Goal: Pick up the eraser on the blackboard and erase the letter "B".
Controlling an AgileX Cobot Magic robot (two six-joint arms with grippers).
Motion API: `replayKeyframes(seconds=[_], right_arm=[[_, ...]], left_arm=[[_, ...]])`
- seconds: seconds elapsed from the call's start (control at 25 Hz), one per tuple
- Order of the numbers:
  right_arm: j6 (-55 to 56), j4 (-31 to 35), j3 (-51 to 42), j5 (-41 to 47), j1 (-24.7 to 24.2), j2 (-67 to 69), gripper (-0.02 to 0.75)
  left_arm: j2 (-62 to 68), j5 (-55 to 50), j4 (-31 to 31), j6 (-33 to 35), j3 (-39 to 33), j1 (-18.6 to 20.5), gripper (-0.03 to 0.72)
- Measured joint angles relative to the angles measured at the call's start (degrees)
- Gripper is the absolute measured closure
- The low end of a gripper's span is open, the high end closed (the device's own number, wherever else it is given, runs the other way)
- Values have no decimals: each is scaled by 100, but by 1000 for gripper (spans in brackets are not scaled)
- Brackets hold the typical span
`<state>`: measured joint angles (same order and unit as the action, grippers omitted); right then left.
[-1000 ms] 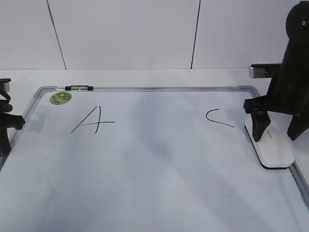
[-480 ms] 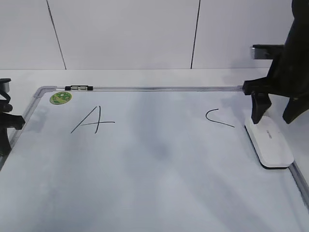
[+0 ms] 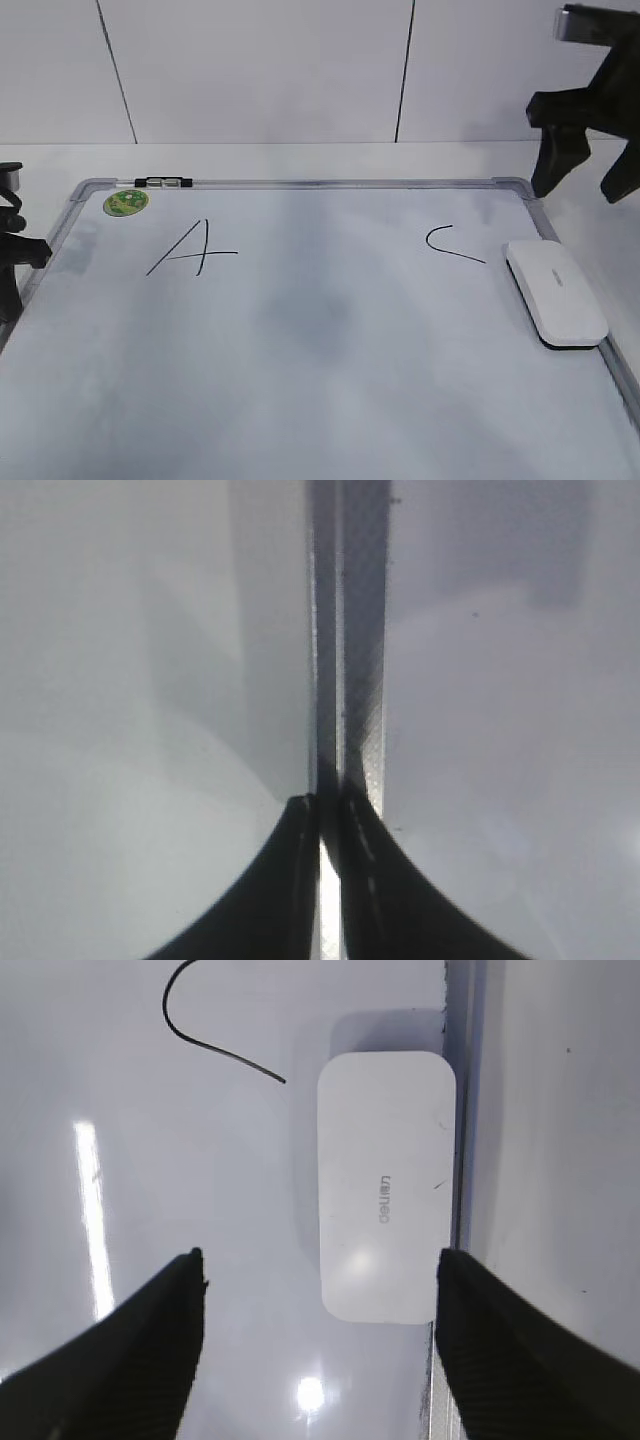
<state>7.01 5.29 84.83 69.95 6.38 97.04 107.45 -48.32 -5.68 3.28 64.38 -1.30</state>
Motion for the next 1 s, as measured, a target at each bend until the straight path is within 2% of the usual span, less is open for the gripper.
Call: replayKeyframes(seconds=[1.0], right_arm=[[-14,66,0,48,0,-149,169]], left_arm=[[0,-252,-153,10,0,14,654]])
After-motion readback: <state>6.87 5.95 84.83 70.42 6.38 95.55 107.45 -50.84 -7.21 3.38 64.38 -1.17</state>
